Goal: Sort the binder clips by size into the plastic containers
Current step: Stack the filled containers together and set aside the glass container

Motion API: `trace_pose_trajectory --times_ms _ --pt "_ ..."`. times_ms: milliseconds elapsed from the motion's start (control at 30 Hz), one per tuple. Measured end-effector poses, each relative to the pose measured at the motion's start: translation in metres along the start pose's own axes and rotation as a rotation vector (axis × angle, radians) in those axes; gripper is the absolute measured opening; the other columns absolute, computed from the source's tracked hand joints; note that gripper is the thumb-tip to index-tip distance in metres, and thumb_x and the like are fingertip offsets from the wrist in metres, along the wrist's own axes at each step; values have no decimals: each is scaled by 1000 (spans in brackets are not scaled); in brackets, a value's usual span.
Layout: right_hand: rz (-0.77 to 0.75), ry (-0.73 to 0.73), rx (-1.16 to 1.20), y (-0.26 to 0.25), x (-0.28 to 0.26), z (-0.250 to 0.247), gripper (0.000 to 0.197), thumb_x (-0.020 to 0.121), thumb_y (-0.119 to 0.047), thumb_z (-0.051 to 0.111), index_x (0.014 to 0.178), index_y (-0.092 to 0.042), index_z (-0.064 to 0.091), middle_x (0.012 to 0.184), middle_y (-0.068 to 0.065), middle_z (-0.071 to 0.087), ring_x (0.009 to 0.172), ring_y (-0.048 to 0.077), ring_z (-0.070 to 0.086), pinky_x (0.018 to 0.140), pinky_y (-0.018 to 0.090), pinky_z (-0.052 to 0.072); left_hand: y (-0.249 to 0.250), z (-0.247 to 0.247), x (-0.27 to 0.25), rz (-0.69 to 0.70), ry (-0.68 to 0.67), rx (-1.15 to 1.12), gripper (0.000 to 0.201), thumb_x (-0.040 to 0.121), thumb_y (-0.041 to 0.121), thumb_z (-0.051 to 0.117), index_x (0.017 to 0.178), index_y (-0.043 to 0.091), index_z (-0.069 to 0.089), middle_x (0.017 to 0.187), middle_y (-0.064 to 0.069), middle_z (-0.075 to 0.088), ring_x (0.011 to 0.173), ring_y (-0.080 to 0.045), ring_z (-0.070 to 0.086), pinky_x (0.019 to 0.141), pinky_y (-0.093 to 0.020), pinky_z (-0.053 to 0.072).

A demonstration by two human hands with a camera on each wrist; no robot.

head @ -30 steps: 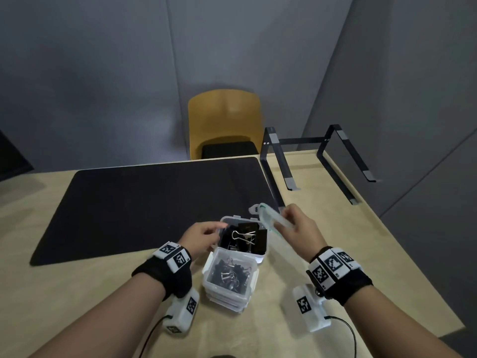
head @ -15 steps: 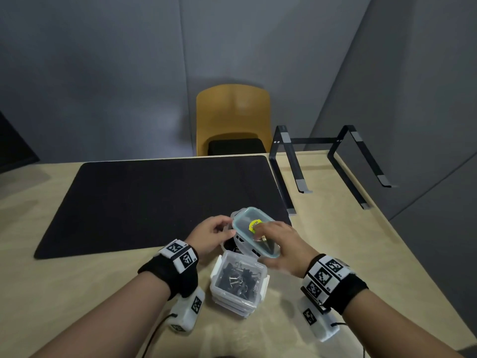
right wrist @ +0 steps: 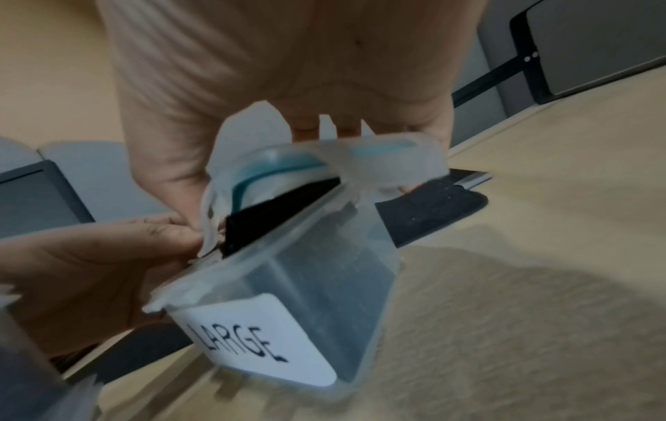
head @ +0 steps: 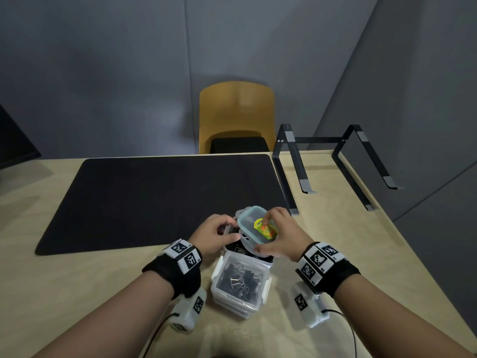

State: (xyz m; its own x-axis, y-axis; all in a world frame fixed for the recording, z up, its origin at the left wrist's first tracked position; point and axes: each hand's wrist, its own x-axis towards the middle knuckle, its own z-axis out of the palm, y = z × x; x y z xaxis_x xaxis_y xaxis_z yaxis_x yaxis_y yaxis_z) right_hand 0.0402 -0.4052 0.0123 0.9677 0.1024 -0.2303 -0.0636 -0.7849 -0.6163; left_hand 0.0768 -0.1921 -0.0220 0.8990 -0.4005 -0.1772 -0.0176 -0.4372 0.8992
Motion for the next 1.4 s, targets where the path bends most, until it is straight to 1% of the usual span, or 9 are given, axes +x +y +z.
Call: trace_pose_trajectory --times_ms 167,300,367,533,733,933,1100,1300,1400 --pt "9 75 133 6 1 -6 56 55 -28 82 98 -24 46 115 -6 39 105 13 45 80 20 46 4 0 5 16 4 26 16 78 25 75 88 31 64 113 3 52 106 -7 52 92 -20 38" --pt "32 187 331 10 -2 -13 51 58 -22 83 94 -27 47 114 -2 43 104 17 52 84 39 53 8 3 8 38 -15 110 15 79 24 73 90 27 63 112 7 48 104 -4 49 92 -20 35" --pt "44 250 371 11 -1 -16 49 63 -20 83 96 -23 48 113 0 45 105 16 50 82 36 53 9 4 9 61 -1 140 16 80 21 72 93 27 63 114 8 46 107 -5 48 95 -22 35" --pt "32 299 242 16 -4 -16 53 61 -26 83 100 -20 48 110 -3 43 106 13 45 88 26 41 10 6 11 188 -23 194 32 80 17 71 106 35 68 126 9 39 126 -12 34 109 -29 28" --pt "-27 264 82 20 -12 -4 61 47 -54 68 95 -24 46 114 -7 40 107 18 45 93 32 41 8 3 12 154 -124 353 37 81 31 72 117 35 65 144 4 31 135 -14 20 111 -26 17" --pt "-41 266 26 24 -10 -3 51 60 -39 80 96 -22 49 119 -9 39 112 15 43 98 38 40 0 4 11 70 -114 230 35 78 34 74 108 47 63 134 17 31 135 -9 21 112 -30 20" --pt "-55 283 73 18 -8 0 55 54 -41 79 97 -21 49 115 -8 39 110 14 44 98 32 39 -3 6 9 103 -123 203 39 78 35 71 116 35 65 136 10 36 131 -9 30 112 -30 26" --pt "-179 327 103 11 -13 -3 59 57 -25 86 103 -16 50 123 -4 31 120 11 35 99 10 27 -11 -2 -1 135 99 78 20 93 28 55 113 30 58 120 11 49 112 -4 50 101 -30 41" --pt "-236 213 72 6 -18 -2 65 56 -33 84 107 -22 46 134 -4 25 124 10 32 102 16 29 -10 -9 -3 83 142 60 28 97 29 48 124 26 52 122 6 50 112 -6 50 101 -30 41"
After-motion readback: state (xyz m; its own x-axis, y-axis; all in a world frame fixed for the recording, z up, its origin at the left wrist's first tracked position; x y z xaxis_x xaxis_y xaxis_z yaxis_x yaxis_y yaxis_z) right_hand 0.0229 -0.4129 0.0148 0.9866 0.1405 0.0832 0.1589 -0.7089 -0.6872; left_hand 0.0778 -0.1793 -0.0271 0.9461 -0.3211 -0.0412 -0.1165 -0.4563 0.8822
